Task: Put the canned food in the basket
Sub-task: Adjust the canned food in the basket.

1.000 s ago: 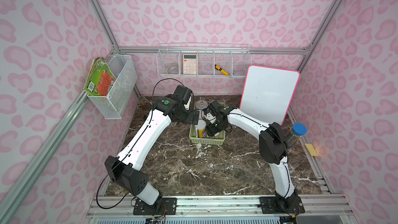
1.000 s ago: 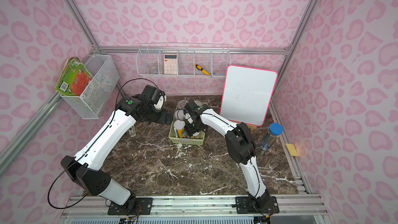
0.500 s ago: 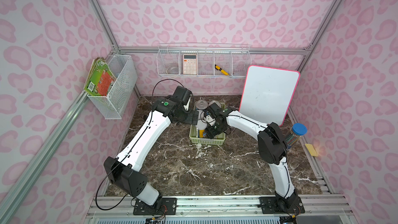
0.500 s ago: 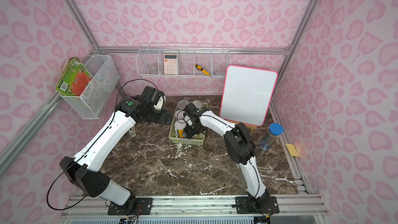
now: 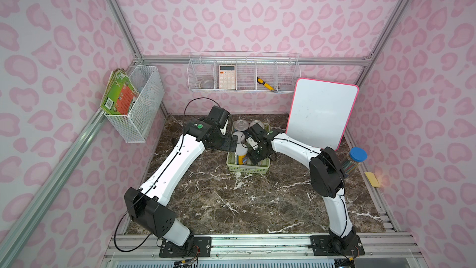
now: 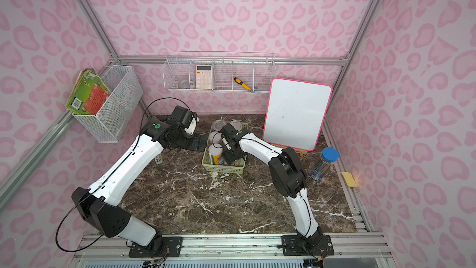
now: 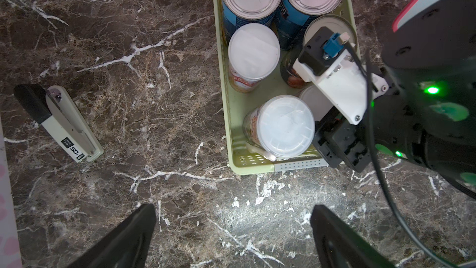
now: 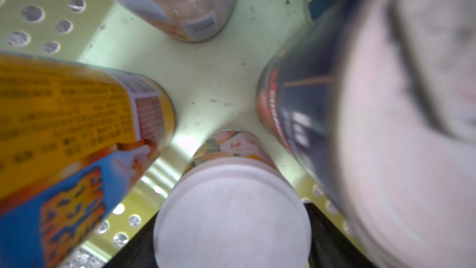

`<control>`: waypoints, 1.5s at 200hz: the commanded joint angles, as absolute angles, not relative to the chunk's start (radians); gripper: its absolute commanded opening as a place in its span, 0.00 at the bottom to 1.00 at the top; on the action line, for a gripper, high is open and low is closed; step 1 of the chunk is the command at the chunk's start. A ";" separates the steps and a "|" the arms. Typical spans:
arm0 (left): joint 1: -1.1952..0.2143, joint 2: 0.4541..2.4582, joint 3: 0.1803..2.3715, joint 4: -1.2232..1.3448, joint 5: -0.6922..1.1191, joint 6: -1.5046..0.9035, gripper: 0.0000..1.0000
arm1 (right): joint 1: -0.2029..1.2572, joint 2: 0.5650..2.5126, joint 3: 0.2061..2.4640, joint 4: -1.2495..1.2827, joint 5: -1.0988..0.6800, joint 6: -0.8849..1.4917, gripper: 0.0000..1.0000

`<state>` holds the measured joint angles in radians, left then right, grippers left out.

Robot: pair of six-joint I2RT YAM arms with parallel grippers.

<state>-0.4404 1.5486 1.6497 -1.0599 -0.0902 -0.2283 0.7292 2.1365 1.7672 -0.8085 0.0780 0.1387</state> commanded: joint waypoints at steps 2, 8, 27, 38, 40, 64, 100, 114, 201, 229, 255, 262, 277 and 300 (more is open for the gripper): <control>-0.440 1.540 1.638 -1.055 -0.096 -0.215 0.99 | 0.723 2.119 1.748 -0.891 0.174 0.168 0.80; -0.440 1.540 1.636 -1.056 -0.098 -0.216 0.99 | 0.722 2.116 1.744 -0.889 0.168 0.169 0.80; -0.441 1.535 1.627 -1.057 -0.104 -0.216 0.99 | 0.721 2.103 1.729 -0.873 0.136 0.170 0.81; -0.440 1.534 1.624 -1.065 -0.107 -0.218 0.99 | 0.721 2.092 1.717 -0.869 0.137 0.170 0.83; -0.440 1.534 1.624 -1.067 -0.110 -0.218 0.99 | 0.721 2.089 1.716 -0.867 0.136 0.170 0.83; -0.436 1.518 1.600 -1.062 -0.122 -0.224 0.99 | 0.721 2.043 1.707 -0.842 0.095 0.176 0.85; -0.408 1.446 1.552 -1.013 -0.107 -0.238 0.99 | 0.725 1.917 1.633 -0.808 0.073 0.173 0.86; -0.395 1.404 1.523 -0.976 -0.095 -0.242 0.99 | 0.735 1.856 1.586 -0.771 0.058 0.161 0.83; -0.371 1.264 1.305 -0.791 -0.077 -0.279 0.89 | 0.757 1.823 1.407 -0.469 -0.277 0.197 0.00; -0.371 1.278 1.277 -0.767 -0.083 -0.300 0.85 | 0.762 1.856 1.436 -0.442 -0.304 0.210 0.00; -0.371 1.306 1.247 -0.742 -0.083 -0.316 0.83 | 0.765 1.893 1.450 -0.424 -0.330 0.220 0.00; -0.371 1.318 1.242 -0.737 -0.082 -0.317 0.82 | 0.765 1.902 1.449 -0.421 -0.332 0.222 0.00; -0.371 1.346 1.230 -0.717 -0.088 -0.318 0.81 | 0.765 1.914 1.438 -0.409 -0.334 0.227 0.00; -0.372 1.388 1.264 -0.741 0.005 -0.304 0.88 | 0.762 1.923 1.416 -0.385 -0.337 0.232 0.00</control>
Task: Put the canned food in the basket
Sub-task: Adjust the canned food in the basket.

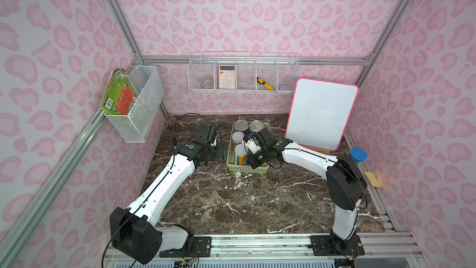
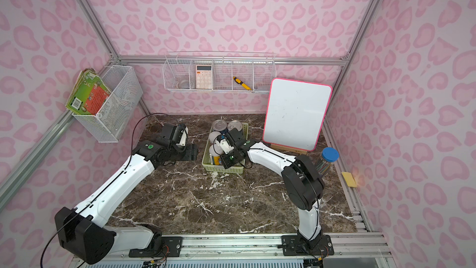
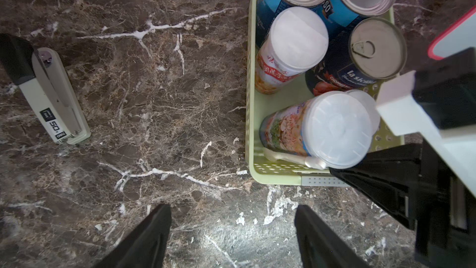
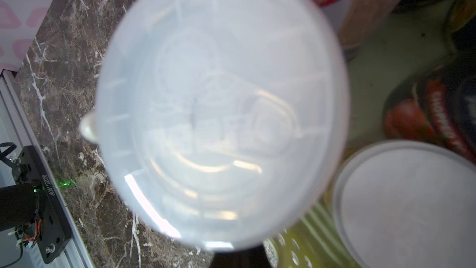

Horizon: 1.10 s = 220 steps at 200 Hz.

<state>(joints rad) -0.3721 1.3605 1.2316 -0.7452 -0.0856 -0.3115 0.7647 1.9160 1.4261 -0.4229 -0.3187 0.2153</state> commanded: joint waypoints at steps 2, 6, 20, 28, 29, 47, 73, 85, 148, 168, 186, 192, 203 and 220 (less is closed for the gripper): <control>-0.371 1.391 1.270 -0.749 0.023 -0.304 0.89 | 0.762 1.926 1.418 -0.385 -0.337 0.232 0.00; -0.371 1.398 1.288 -0.762 0.061 -0.298 0.90 | 0.762 1.929 1.419 -0.386 -0.337 0.230 0.00; -0.373 1.427 1.344 -0.799 0.146 -0.273 0.93 | 0.762 1.939 1.419 -0.377 -0.339 0.229 0.00; -0.374 1.439 1.365 -0.811 0.144 -0.272 0.93 | 0.761 1.946 1.423 -0.370 -0.341 0.231 0.00; -0.374 1.441 1.367 -0.813 0.143 -0.272 0.93 | 0.762 1.947 1.425 -0.370 -0.341 0.231 0.00; -0.374 1.454 1.379 -0.825 0.122 -0.263 0.93 | 0.762 1.971 1.442 -0.365 -0.341 0.233 0.00; -0.374 1.466 1.381 -0.838 0.096 -0.265 0.92 | 0.759 2.003 1.459 -0.371 -0.317 0.229 0.00; -0.374 1.465 1.374 -0.834 0.094 -0.266 0.92 | 0.755 2.011 1.464 -0.373 -0.305 0.226 0.00; -0.375 1.474 1.371 -0.833 0.069 -0.266 0.94 | 0.755 2.080 1.532 -0.371 -0.322 0.211 0.00; -0.374 1.472 1.371 -0.836 0.063 -0.264 0.94 | 0.756 2.087 1.531 -0.364 -0.330 0.212 0.00; -0.374 1.470 1.368 -0.834 0.063 -0.263 0.94 | 0.759 2.085 1.530 -0.374 -0.327 0.206 0.00; -0.374 1.469 1.366 -0.833 0.063 -0.264 0.94 | 0.759 2.076 1.520 -0.372 -0.323 0.203 0.00; -0.374 1.465 1.362 -0.832 0.062 -0.265 0.94 | 0.759 2.053 1.498 -0.369 -0.320 0.199 0.00; -0.374 1.459 1.353 -0.829 0.054 -0.265 0.95 | 0.759 2.017 1.464 -0.369 -0.311 0.192 0.00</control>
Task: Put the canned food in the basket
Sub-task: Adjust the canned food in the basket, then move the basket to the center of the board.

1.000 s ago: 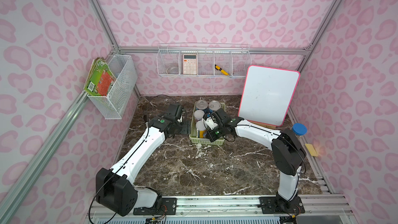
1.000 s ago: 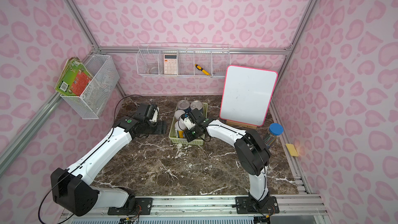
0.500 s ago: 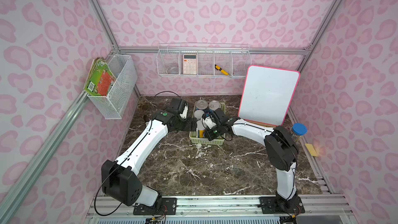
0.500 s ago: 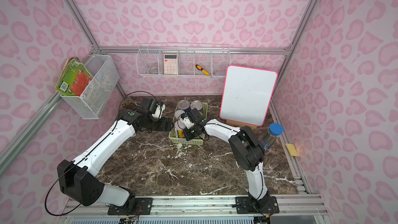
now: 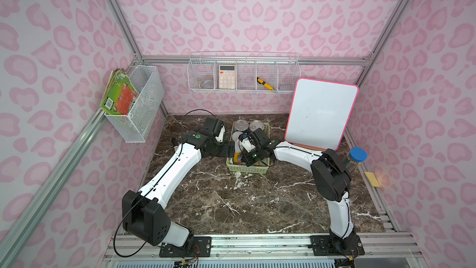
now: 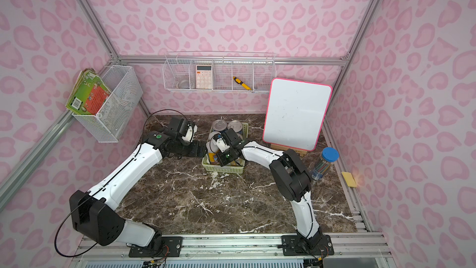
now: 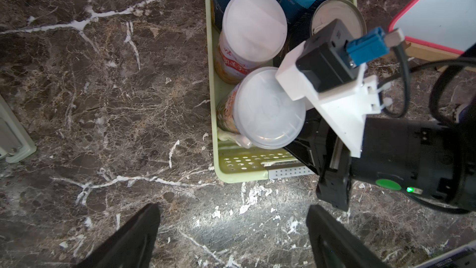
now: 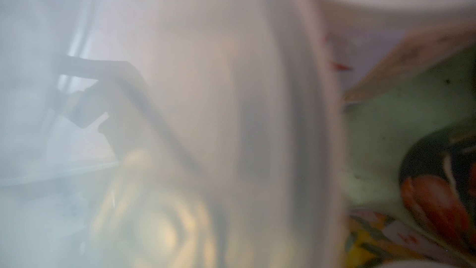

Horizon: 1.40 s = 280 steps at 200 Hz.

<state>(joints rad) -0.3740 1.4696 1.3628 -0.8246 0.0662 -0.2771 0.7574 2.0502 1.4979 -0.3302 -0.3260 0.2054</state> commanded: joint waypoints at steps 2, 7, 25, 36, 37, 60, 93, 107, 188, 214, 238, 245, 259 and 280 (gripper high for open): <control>-0.374 1.459 1.352 -0.828 0.053 -0.267 0.95 | 0.759 2.012 1.460 -0.369 -0.308 0.192 0.00; -0.374 1.457 1.352 -0.827 0.048 -0.269 0.96 | 0.759 2.003 1.452 -0.371 -0.303 0.190 0.00; -0.373 1.443 1.345 -0.814 0.020 -0.283 0.99 | 0.759 1.958 1.422 -0.366 -0.292 0.189 0.07; -0.372 1.426 1.340 -0.803 -0.010 -0.300 0.99 | 0.759 1.924 1.414 -0.362 -0.291 0.186 0.18; -0.371 1.424 1.338 -0.801 -0.012 -0.301 0.99 | 0.759 1.921 1.413 -0.362 -0.291 0.186 0.18; -0.363 1.357 1.320 -0.758 -0.096 -0.308 0.99 | 0.761 1.811 1.383 -0.336 -0.291 0.169 0.45; -0.279 1.219 1.222 -0.588 -0.057 -0.290 0.99 | 0.736 1.602 1.269 -0.295 -0.145 0.203 0.73; -0.221 1.211 1.184 -0.547 0.029 -0.275 0.99 | 0.673 1.545 1.217 -0.293 -0.133 0.260 0.75; -0.057 1.043 0.865 -0.142 0.249 -0.408 0.99 | 0.528 1.101 0.677 0.086 0.147 0.346 0.98; -0.035 1.053 0.863 -0.184 0.159 -0.370 0.99 | 0.480 0.950 0.524 0.228 0.148 0.275 0.98; -0.005 1.145 0.868 -0.130 0.230 -0.377 0.99 | 0.443 0.993 0.534 0.206 0.080 0.315 0.99; 0.001 1.183 0.884 -0.141 0.236 -0.375 0.99 | 0.443 1.037 0.565 0.177 0.057 0.318 0.99; 0.011 1.257 0.917 -0.157 0.300 -0.367 0.99 | 0.460 1.132 0.622 0.135 0.008 0.339 0.98; 0.005 1.344 0.924 -0.132 0.428 -0.378 0.95 | 0.542 1.261 0.699 0.106 -0.003 0.366 0.94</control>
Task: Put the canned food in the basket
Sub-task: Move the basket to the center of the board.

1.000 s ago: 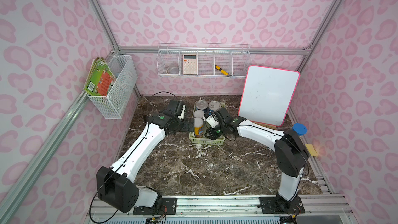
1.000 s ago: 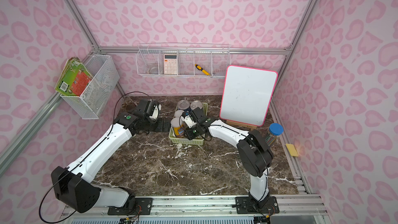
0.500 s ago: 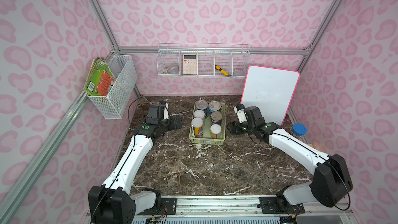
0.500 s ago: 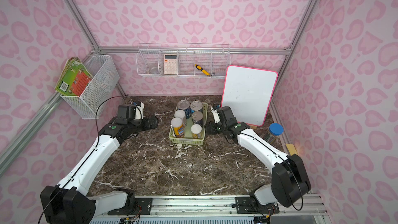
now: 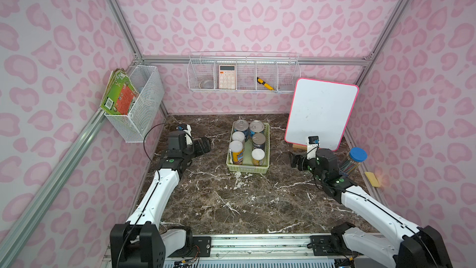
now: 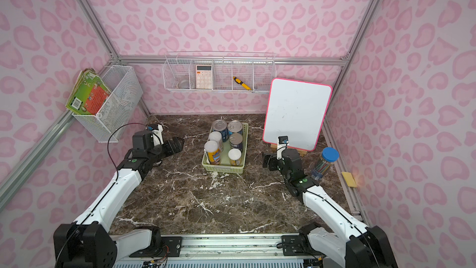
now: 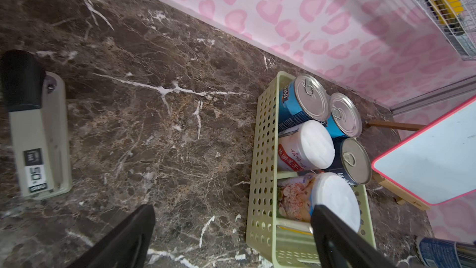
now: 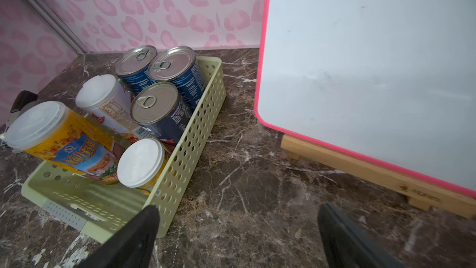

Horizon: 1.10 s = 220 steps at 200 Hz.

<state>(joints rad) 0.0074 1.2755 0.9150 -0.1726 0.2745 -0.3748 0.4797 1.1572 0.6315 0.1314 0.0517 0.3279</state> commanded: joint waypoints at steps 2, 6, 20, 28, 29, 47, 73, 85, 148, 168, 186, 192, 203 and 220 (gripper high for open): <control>0.005 1.348 0.920 -0.129 0.433 -0.382 0.94 | 0.553 1.274 0.707 0.102 -0.003 0.366 0.93; 0.002 1.361 0.915 -0.120 0.437 -0.390 0.93 | 0.573 1.300 0.724 0.094 -0.005 0.371 0.92; -0.008 1.393 0.893 -0.091 0.453 -0.410 0.86 | 0.641 1.393 0.800 0.036 -0.010 0.387 0.88; -0.023 1.408 0.889 -0.080 0.460 -0.415 0.83 | 0.666 1.450 0.858 -0.041 -0.004 0.408 0.87; -0.027 1.410 0.890 -0.080 0.460 -0.414 0.83 | 0.667 1.457 0.865 -0.053 -0.003 0.414 0.87; -0.082 1.446 0.901 -0.090 0.422 -0.402 0.81 | 0.681 1.537 0.916 -0.109 -0.019 0.453 0.83; -0.125 1.498 0.889 -0.067 0.400 -0.436 0.73 | 0.671 1.607 0.962 -0.150 -0.021 0.465 0.80; -0.140 1.507 0.876 -0.059 0.392 -0.443 0.72 | 0.670 1.632 0.982 -0.177 -0.014 0.457 0.79; -0.228 1.534 0.833 -0.066 0.359 -0.466 0.65 | 0.641 1.733 1.037 -0.245 -0.058 0.435 0.56; -0.245 1.519 0.796 -0.050 0.356 -0.492 0.65 | 0.638 1.711 1.030 -0.273 -0.051 0.411 0.50; -0.254 1.496 0.756 -0.032 0.365 -0.519 0.64 | 0.629 1.706 1.030 -0.309 -0.070 0.374 0.43; -0.259 1.485 0.747 -0.031 0.365 -0.525 0.64 | 0.627 1.708 1.031 -0.323 -0.073 0.365 0.38; -0.265 1.459 0.727 -0.034 0.361 -0.533 0.64 | 0.625 1.706 1.032 -0.342 -0.083 0.350 0.29; -0.270 1.413 0.699 -0.050 0.344 -0.548 0.64 | 0.623 1.707 1.033 -0.357 -0.096 0.336 0.23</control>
<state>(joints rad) -0.2653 1.4593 0.7280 -0.0212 0.3607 -0.5213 0.6296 1.7039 1.0363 -0.1814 -0.1032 0.4004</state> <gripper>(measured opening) 0.640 0.240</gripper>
